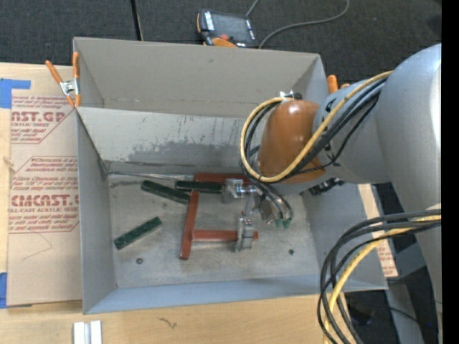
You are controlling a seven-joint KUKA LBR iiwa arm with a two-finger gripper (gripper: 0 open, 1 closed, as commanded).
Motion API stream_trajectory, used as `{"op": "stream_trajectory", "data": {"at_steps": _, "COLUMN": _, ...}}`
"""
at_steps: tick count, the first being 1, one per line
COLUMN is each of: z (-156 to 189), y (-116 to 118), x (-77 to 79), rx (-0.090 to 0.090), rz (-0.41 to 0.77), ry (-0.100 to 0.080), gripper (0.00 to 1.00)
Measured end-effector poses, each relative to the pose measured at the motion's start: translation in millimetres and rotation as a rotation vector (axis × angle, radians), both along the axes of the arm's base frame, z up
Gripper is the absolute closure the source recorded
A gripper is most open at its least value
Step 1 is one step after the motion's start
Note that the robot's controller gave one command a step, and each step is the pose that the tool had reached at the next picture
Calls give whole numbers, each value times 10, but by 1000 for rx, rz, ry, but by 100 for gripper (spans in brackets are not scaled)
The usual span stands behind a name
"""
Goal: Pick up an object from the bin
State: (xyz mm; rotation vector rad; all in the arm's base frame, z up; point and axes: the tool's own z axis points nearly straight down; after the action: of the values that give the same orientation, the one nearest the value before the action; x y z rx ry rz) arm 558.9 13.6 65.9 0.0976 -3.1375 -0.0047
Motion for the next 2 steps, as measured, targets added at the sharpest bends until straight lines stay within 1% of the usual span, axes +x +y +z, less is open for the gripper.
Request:
{"op": "stream_trajectory", "data": {"at_steps": 1, "z": 38, "y": -38, "x": 8, "rx": -2, "rz": -5, "ry": -4, "gripper": 100}}
{"op": "stream_trajectory", "data": {"at_steps": 2, "z": 1466, "y": 148, "x": -134, "rx": -1, "rz": -210, "ry": -11, "gripper": 100}}
